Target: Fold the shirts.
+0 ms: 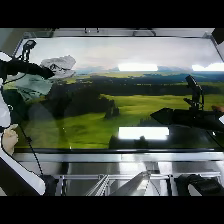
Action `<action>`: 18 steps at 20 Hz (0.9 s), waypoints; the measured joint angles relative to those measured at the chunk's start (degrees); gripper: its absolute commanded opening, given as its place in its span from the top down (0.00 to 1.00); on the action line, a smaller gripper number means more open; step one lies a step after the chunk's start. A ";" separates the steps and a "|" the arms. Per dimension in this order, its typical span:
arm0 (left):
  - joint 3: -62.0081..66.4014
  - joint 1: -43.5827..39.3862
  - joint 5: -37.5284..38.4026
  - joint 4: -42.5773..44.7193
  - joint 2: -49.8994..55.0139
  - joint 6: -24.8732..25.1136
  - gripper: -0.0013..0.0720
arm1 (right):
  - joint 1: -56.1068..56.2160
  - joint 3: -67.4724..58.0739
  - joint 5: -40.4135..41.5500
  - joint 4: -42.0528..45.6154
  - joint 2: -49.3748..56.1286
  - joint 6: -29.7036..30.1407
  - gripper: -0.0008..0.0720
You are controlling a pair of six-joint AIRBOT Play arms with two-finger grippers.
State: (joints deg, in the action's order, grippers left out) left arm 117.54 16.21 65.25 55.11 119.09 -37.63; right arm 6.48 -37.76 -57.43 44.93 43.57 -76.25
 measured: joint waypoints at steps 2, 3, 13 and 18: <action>-0.44 -1.22 -4.33 -2.14 0.22 0.63 0.00 | 0.00 0.00 0.02 0.00 0.00 0.00 0.97; -1.01 -2.08 -6.64 -2.49 0.68 1.05 0.00 | 0.00 0.00 0.04 0.00 0.00 0.00 0.97; -2.49 -10.21 -17.68 14.43 6.21 -2.47 0.96 | 0.00 0.00 0.22 -0.17 0.00 0.00 0.97; 0.42 -11.28 -5.49 3.67 -3.82 -3.26 0.96 | 0.00 0.00 1.44 -0.15 0.00 0.00 0.97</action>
State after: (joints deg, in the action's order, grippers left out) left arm 117.95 4.93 59.77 58.78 115.26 -40.88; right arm 6.48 -37.76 -55.99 44.77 43.57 -76.25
